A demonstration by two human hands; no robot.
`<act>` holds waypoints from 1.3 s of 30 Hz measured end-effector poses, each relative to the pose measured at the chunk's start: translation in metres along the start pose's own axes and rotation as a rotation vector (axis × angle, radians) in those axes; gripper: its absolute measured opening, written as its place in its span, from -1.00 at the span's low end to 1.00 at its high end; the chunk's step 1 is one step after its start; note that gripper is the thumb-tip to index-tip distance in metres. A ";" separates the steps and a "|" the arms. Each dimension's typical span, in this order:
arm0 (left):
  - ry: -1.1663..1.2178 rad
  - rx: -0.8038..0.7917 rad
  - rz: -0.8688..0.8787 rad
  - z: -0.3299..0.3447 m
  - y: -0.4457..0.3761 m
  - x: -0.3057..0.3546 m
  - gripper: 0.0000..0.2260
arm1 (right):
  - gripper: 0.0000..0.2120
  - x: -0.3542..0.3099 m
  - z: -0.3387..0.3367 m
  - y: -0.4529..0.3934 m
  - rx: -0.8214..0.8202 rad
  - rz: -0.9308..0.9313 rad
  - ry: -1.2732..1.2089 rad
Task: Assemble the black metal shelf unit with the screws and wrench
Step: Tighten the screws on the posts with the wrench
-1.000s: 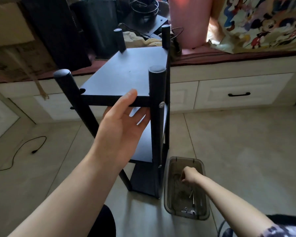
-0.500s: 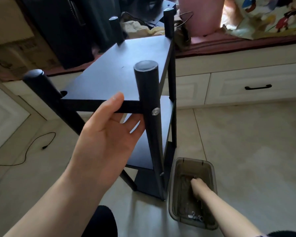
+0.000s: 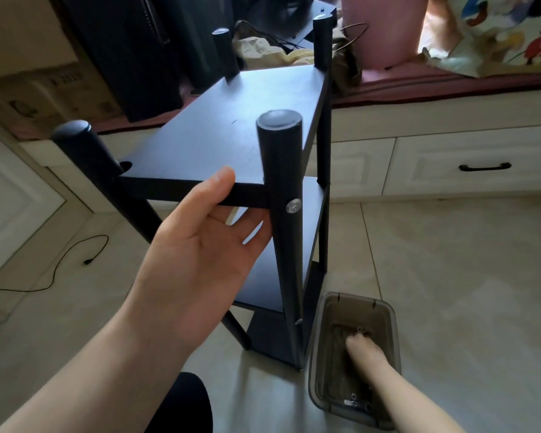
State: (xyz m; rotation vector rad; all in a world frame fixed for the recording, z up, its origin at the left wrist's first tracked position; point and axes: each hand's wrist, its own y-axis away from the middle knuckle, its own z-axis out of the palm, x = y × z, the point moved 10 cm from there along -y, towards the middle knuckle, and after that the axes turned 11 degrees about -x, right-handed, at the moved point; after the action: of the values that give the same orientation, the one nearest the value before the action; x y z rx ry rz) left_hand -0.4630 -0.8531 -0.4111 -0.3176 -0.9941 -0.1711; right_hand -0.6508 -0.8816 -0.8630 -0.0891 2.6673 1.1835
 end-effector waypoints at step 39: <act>0.106 0.016 -0.070 0.005 0.000 -0.001 -0.90 | -0.69 -0.188 -0.286 0.296 -0.135 -0.705 -1.640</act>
State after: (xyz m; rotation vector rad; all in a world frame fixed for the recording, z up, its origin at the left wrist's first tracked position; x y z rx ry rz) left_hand -0.4674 -0.8511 -0.4091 -0.2564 -0.9015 -0.2414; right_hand -0.5614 -0.9000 -0.4203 -0.0351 0.9625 0.6195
